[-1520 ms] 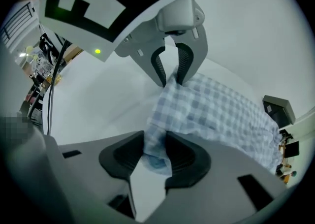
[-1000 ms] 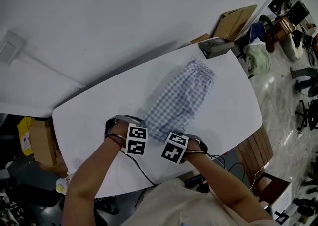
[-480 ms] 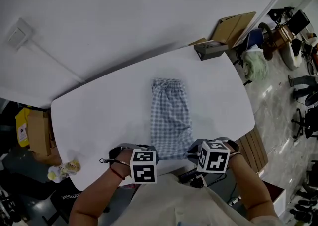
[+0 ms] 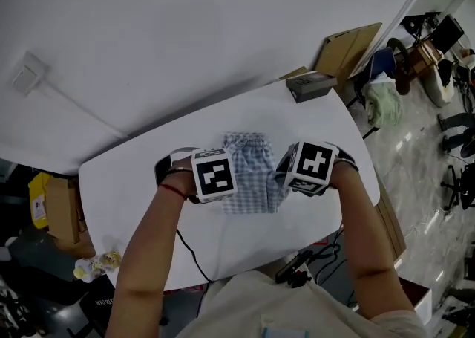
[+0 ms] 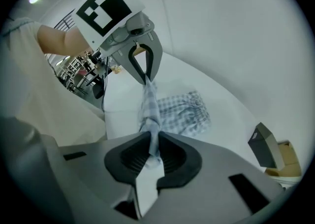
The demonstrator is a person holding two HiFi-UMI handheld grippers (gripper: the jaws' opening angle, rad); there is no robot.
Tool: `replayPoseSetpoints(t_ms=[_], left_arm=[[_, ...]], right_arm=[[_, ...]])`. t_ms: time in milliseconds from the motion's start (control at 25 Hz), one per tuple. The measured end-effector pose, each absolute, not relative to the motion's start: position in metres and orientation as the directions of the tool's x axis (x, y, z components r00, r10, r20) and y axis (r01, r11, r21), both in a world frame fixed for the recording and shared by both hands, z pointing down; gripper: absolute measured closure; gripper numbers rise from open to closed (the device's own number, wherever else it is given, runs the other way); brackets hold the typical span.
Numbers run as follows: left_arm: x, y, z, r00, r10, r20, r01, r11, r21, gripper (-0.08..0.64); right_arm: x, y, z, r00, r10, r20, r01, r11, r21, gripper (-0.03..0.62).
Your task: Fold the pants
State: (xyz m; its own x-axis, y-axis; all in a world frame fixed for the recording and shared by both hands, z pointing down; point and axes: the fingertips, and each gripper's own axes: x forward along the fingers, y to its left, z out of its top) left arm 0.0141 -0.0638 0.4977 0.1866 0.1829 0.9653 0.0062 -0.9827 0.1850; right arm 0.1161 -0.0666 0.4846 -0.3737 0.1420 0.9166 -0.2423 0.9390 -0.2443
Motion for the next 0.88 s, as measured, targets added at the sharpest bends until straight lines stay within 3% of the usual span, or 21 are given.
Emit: replayPoseSetpoints(t_ms=[440,880], left_arm=[[0.014,-0.174,0.572,0.14,0.209,0.968,-0.157,-0.96,0.23,0.54],[0.022,-0.198,0.627,0.194,0.141,0.971,-0.092,-0.983,0.161,0.538]], right_arm=[[0.115,-0.186,0.559,-0.338,0.149,0.93,-0.323,0.909,-0.263,0.537],[0.119,-0.208,0.611,-0.335,0.182,0.924,-0.339,0.892,-0.298,0.529]])
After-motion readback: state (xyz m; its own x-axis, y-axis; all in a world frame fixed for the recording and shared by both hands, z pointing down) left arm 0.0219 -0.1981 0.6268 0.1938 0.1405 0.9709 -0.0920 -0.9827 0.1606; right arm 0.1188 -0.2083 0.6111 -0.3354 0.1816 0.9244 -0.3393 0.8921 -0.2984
